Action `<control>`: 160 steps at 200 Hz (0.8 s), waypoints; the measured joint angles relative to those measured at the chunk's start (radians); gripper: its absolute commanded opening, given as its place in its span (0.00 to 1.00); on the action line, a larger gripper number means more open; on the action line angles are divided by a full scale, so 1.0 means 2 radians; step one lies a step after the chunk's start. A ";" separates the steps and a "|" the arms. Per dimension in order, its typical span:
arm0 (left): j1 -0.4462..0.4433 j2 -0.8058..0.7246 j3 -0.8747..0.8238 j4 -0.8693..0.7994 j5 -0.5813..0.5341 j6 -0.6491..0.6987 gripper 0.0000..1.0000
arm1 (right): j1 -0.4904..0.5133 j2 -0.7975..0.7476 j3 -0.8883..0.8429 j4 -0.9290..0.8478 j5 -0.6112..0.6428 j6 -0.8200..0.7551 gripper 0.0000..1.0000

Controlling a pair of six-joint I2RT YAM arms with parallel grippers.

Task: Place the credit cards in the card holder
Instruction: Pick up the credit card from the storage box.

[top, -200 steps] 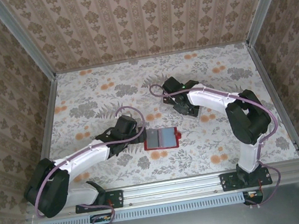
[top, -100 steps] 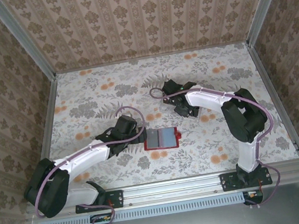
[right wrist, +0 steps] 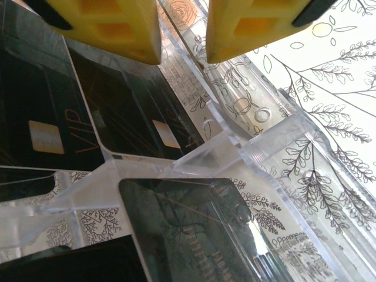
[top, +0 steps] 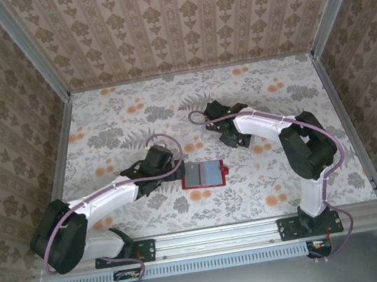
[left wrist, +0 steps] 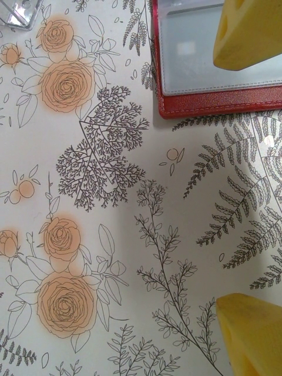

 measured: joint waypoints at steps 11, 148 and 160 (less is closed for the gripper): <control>0.000 0.000 0.000 0.000 0.000 0.000 1.00 | 0.000 0.000 0.000 -0.003 0.000 0.000 0.30; 0.000 0.000 0.000 0.000 0.004 0.000 1.00 | 0.000 -0.015 0.000 -0.011 0.000 0.000 0.23; 0.000 0.000 0.000 0.000 0.004 0.000 1.00 | 0.000 -0.015 0.000 -0.011 0.000 0.000 0.23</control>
